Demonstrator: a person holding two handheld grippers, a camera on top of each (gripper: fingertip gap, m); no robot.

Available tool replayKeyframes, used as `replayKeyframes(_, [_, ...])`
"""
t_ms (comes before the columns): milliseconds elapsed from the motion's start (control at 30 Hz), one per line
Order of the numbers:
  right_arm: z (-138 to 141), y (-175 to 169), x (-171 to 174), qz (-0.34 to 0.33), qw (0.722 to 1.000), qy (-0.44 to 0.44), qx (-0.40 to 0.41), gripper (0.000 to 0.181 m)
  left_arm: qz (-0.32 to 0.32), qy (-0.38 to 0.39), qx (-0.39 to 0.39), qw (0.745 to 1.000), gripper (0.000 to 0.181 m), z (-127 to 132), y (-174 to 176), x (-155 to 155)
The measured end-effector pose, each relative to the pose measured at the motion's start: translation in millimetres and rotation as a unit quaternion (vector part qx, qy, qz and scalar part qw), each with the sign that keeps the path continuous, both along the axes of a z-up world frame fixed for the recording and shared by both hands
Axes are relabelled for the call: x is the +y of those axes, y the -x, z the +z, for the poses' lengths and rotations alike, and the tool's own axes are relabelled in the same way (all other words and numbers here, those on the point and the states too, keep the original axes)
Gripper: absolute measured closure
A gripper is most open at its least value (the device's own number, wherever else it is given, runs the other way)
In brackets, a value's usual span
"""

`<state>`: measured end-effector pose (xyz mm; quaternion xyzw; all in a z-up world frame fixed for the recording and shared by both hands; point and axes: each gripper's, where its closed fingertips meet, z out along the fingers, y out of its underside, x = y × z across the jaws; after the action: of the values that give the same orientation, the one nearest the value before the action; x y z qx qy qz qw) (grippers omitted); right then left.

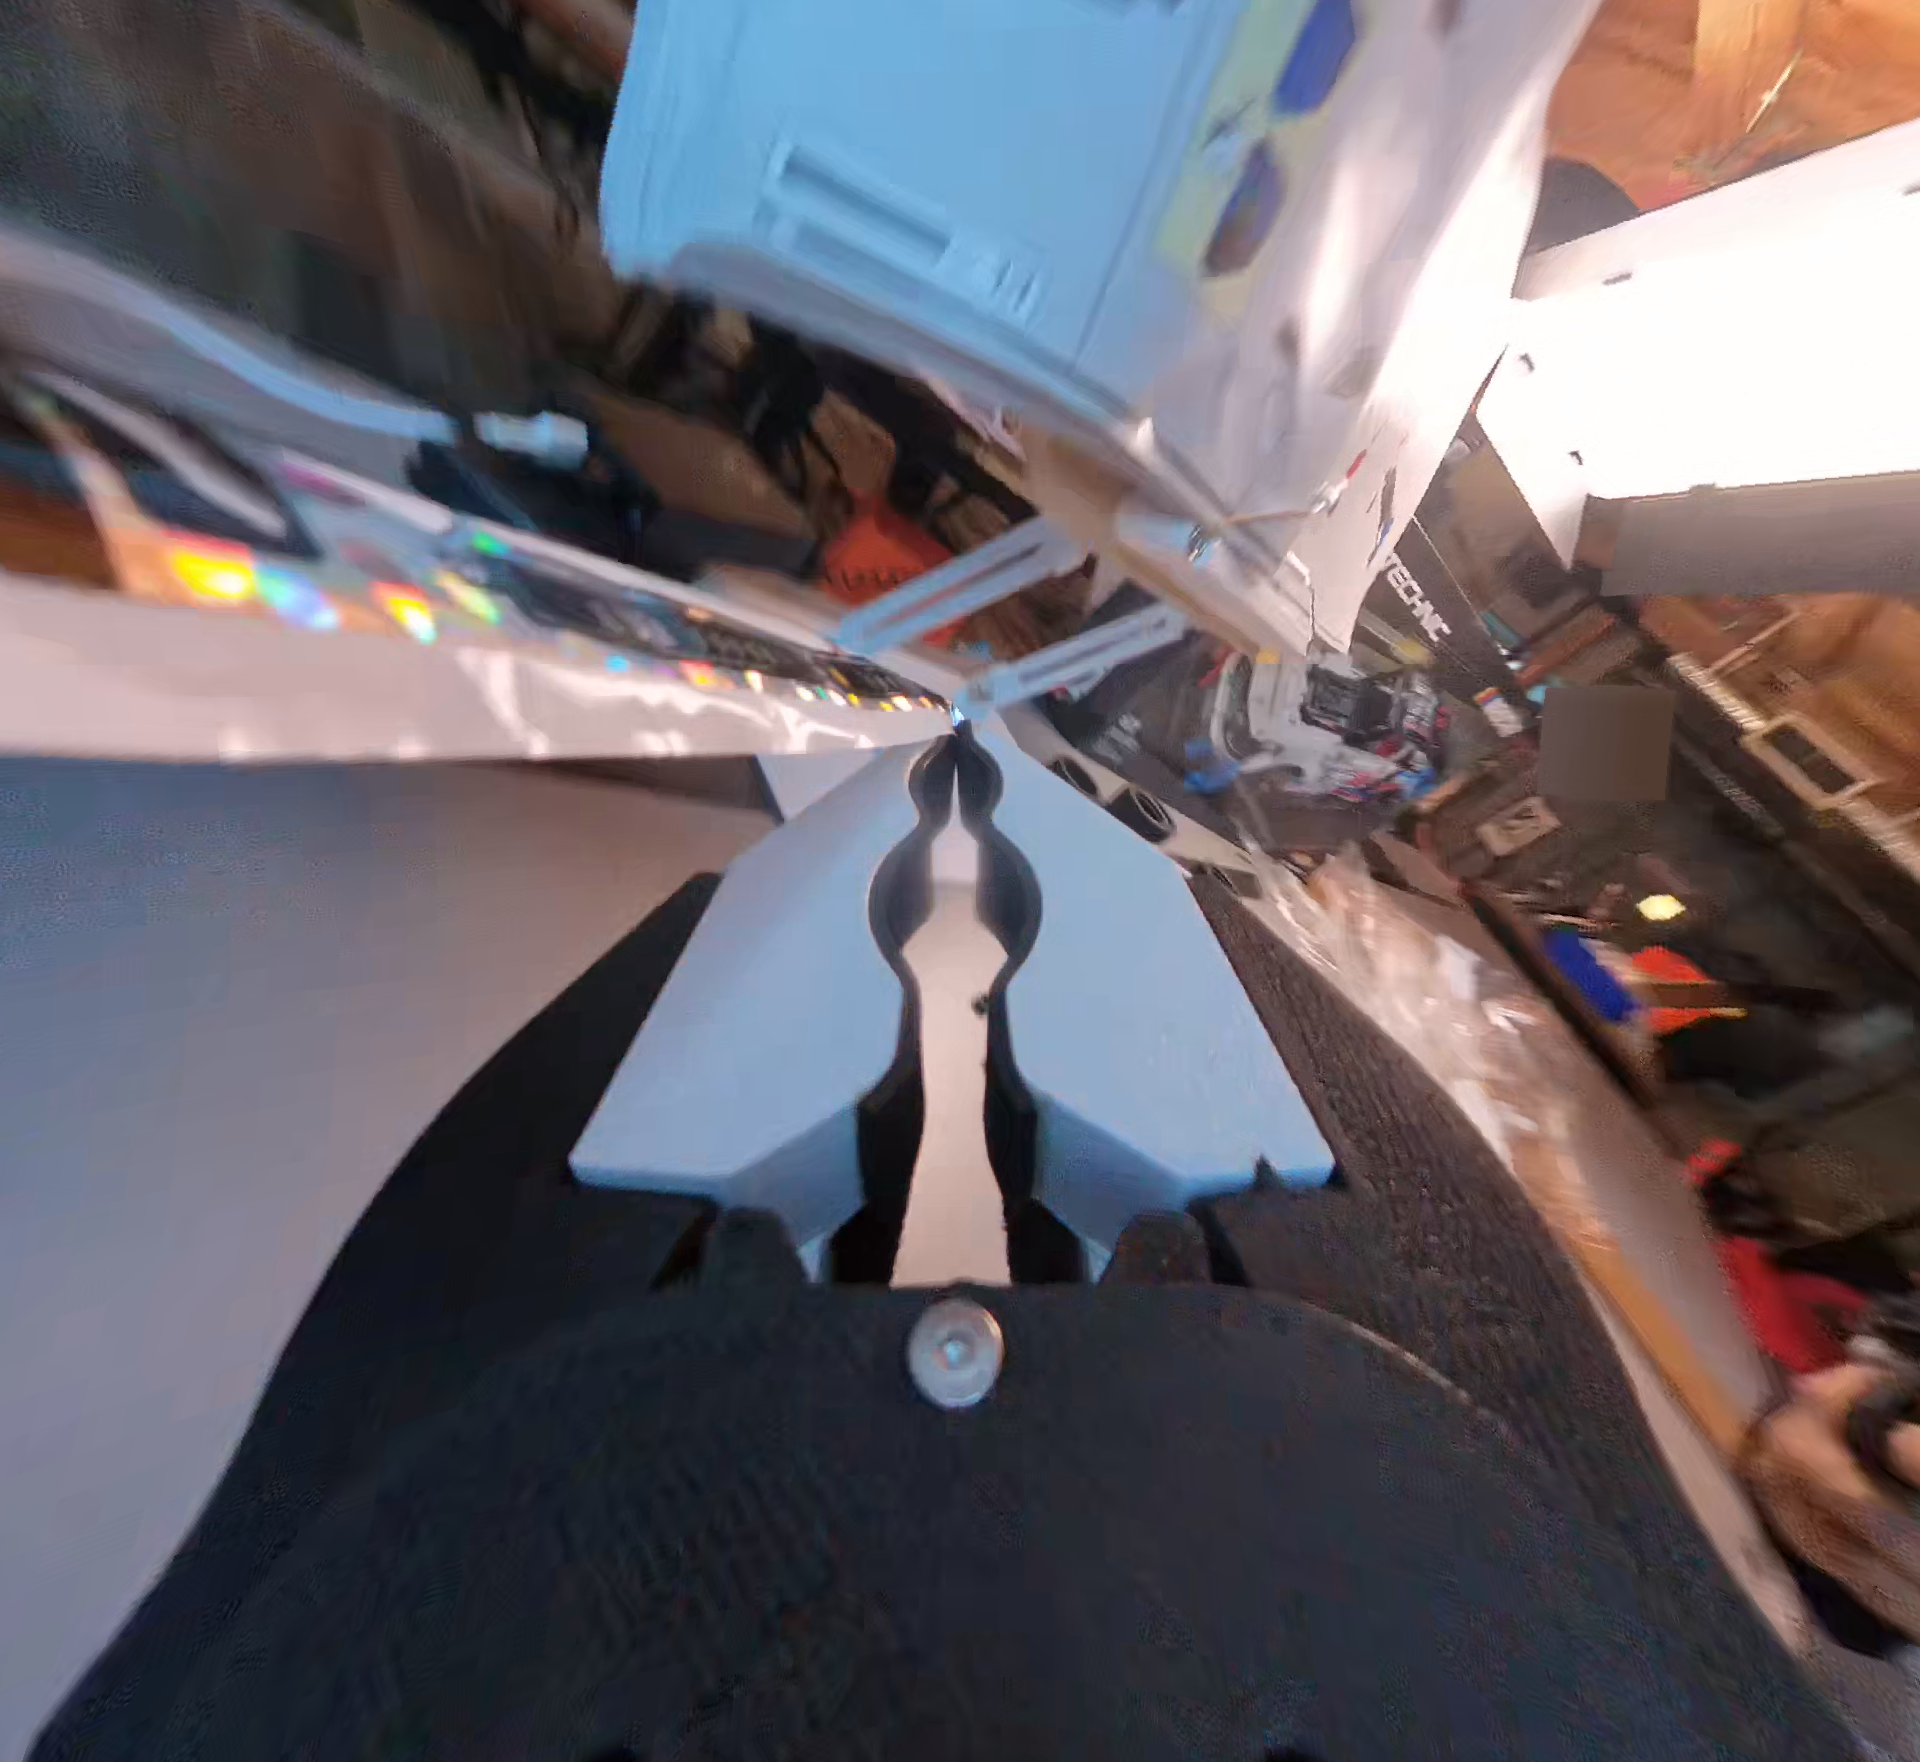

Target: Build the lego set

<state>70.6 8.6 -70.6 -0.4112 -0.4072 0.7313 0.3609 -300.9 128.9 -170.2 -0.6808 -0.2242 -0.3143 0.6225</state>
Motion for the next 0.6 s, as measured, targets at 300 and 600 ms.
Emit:
replayKeyframes(300, [-7, 3, 2, -0.005, 1.0, -0.001, -0.016, 0.181, -0.049, 0.235, -0.082, 0.967, 0.181, -75, 5, 12])
replayKeyframes(600, [-10, 4, 4, -0.012, 1.0, -0.007, -0.027, 0.181, -0.024, 0.252, -0.087, 0.963, 0.1, -57, -1, 1])
